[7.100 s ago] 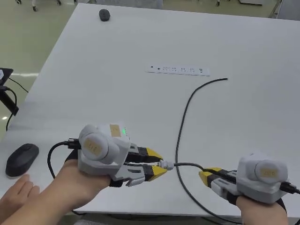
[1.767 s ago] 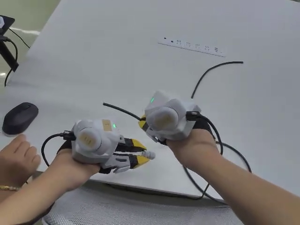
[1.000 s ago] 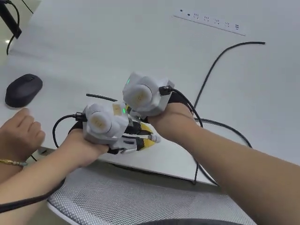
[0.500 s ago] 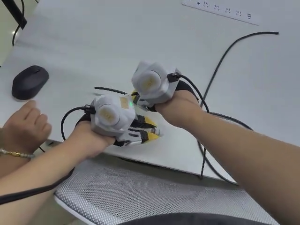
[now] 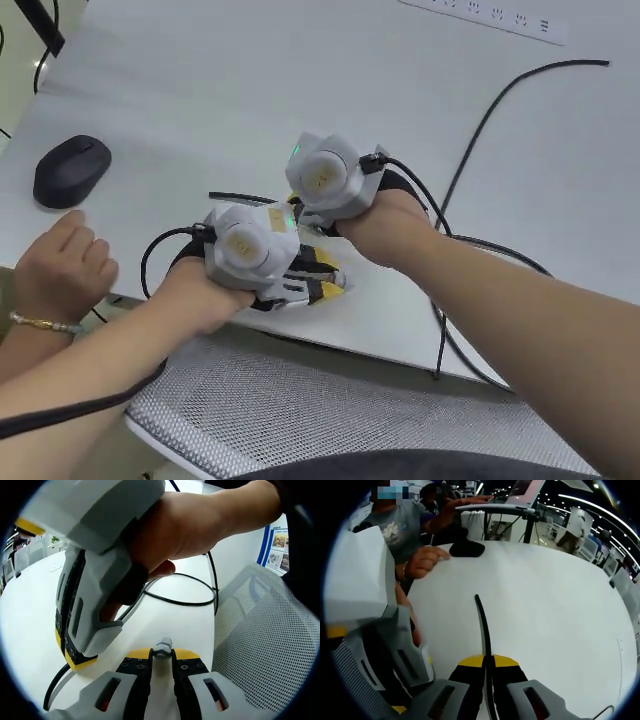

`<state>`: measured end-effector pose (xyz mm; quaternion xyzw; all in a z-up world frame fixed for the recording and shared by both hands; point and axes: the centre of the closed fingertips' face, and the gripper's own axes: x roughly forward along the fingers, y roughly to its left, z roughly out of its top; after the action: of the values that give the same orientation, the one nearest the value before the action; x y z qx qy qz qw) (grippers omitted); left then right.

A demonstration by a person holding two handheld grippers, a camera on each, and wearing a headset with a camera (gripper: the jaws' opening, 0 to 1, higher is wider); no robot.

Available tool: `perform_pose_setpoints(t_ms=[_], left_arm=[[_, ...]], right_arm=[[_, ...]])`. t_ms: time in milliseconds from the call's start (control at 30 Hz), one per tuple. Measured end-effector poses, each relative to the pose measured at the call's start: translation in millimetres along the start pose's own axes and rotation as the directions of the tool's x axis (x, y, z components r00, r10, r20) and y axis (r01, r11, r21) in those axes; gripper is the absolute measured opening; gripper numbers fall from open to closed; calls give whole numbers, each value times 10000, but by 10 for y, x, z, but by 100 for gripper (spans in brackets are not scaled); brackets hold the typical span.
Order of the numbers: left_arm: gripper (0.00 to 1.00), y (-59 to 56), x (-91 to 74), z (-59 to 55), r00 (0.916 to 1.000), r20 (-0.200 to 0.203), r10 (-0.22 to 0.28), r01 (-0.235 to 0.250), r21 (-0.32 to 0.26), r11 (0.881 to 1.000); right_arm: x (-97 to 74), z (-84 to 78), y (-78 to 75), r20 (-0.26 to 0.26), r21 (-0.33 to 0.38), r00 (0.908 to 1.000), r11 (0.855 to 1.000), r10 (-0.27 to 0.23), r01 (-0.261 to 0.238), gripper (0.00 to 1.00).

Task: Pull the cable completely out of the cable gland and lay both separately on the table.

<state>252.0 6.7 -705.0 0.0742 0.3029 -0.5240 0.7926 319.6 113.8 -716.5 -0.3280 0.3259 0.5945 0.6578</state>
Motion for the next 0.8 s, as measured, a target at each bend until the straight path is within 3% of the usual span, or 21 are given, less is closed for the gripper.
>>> perform_pose_setpoints(t_ms=[300, 433, 567, 800], left_arm=[[16, 22, -1, -12, 9999, -55, 121, -121, 137, 9998], [16, 36, 7, -28, 9999, -87, 126, -125, 42, 9999], [17, 19, 6, -46, 9998, -170, 131, -130, 49, 9999], [21, 17, 6, -39, 9996, -205, 199, -198, 48, 9998]], right_arm=[[6, -14, -7, -140, -263, 9999, 9996, -66, 62, 1], [-10, -25, -40, -208, -262, 9995, 9993, -257, 251, 10], [-90, -17, -66, -101, -142, 9992, 9992, -383, 381, 13], [-401, 72, -60, 591, 382, 9965, 9976, -593, 571, 16]])
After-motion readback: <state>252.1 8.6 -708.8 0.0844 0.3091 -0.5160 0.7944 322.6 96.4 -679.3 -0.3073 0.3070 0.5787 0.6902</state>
